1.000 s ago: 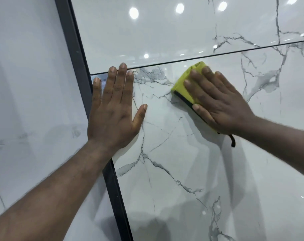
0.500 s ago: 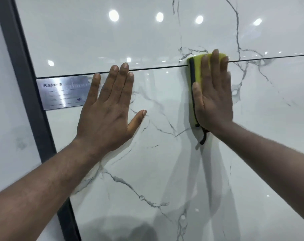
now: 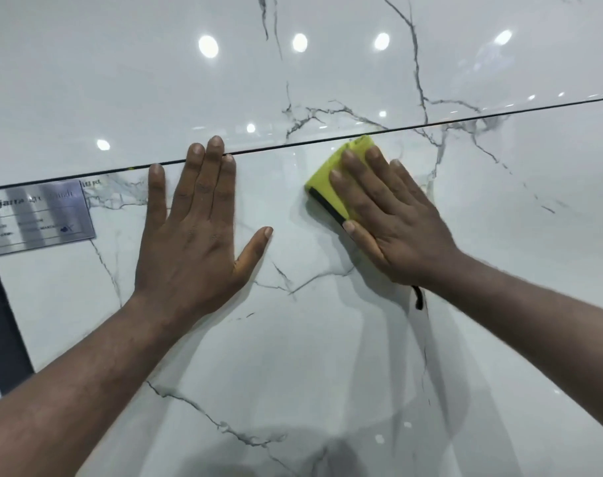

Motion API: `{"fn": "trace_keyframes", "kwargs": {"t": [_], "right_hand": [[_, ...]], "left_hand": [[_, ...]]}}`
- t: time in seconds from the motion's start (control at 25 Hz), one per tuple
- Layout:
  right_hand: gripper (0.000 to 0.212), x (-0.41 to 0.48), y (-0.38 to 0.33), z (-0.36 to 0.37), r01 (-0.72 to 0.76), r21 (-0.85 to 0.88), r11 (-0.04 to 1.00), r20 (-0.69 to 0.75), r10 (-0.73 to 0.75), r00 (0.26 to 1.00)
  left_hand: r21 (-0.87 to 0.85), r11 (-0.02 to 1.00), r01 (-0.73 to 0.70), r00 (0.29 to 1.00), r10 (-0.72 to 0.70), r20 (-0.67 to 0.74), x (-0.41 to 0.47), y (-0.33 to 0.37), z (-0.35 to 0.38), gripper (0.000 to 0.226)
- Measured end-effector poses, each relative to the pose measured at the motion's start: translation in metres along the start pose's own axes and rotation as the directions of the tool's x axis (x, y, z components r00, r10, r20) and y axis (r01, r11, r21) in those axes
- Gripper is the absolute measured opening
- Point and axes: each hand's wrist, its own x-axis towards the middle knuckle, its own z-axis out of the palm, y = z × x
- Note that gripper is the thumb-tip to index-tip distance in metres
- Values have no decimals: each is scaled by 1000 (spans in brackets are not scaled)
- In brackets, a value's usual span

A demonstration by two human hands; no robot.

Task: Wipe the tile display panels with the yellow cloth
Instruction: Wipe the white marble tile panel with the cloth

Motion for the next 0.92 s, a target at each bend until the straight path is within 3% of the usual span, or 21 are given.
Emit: {"fn": "trace_keyframes", "kwargs": {"t": [0.04, 0.08, 0.16, 0.2, 0.24, 0.28, 0.32, 0.36, 0.4, 0.44, 0.52, 0.56, 0.6, 0.68, 0.72, 0.76, 0.8, 0.84, 0.88, 0.92], "right_hand": [[59, -2, 16, -4, 14, -20, 1000, -8, -14, 1000], [59, 1, 30, -4, -92, -7, 996, -30, 92, 995], [61, 15, 39, -5, -467, 154, 871, -15, 475, 880], [61, 18, 36, -4, -511, 171, 842, -6, 520, 854], [61, 14, 31, -1, -424, 127, 897, -19, 429, 903], [61, 3, 33, 2, -236, 71, 969, -14, 238, 971], [60, -9, 39, 0, -30, 18, 999, 13, 29, 999], [59, -15, 53, -3, 75, -13, 997, 22, -75, 997], [59, -14, 68, -7, 40, -21, 999, 14, -40, 999], [60, -8, 81, -7, -98, 1, 995, -22, 98, 995], [61, 9, 85, -9, -447, 153, 881, -35, 457, 889], [61, 11, 80, -8, -474, 155, 867, -28, 483, 875], [61, 6, 75, -5, -387, 116, 915, -23, 392, 920], [60, -18, 79, -4, -14, 33, 999, 13, 14, 1000], [60, -25, 92, -8, 118, -3, 993, 30, -118, 993], [59, -24, 105, -12, 130, -29, 991, 26, -130, 991], [59, -18, 116, -10, 44, -22, 999, -5, -44, 999], [60, -10, 119, -11, -140, 44, 989, -35, 142, 989], [60, -4, 117, -10, -325, 124, 938, -45, 332, 942], [60, -4, 112, -8, -401, 149, 904, -43, 411, 911]], "left_hand": [[-2, 1000, -3, 1000, 3, 0, 2, 1, 0, 91], [-7, 1000, -2, 1000, 2, -3, 5, 4, 1, 91], [-18, 1000, 9, 1000, -9, -3, 13, 13, 2, 90], [-15, 1000, 5, 1000, -5, 0, 18, 19, 2, 90], [-8, 1000, -10, 1000, 10, 4, 23, 24, 3, 89], [0, 1000, -29, 1000, 29, 8, 28, 29, 3, 89], [7, 999, -44, 999, 44, 10, 32, 33, 3, 88], [13, 999, -52, 999, 52, 3, 36, 37, 3, 88], [15, 998, -55, 998, 55, -8, 40, 42, 4, 87], [13, 998, -56, 998, 56, -15, 46, 48, 6, 87], [9, 999, -50, 999, 51, -21, 57, 62, 11, 86], [5, 999, -44, 999, 44, -26, 62, 70, 13, 86], [-6, 999, -35, 999, 35, -31, 66, 78, 16, 85], [-40, 999, -13, 999, 11, -33, 68, 93, 22, 85], [-42, 999, 4, 1000, -5, -28, 66, 100, 25, 86], [-23, 1000, 19, 1000, -19, -17, 63, 104, 28, 86], [3, 1000, 28, 1000, -28, -2, 61, 106, 30, 87], [24, 999, 30, 999, -31, 13, 59, 107, 32, 88], [36, 999, 31, 999, -31, 24, 59, 107, 33, 88], [42, 999, 31, 999, -32, 30, 59, 107, 33, 88]]}}
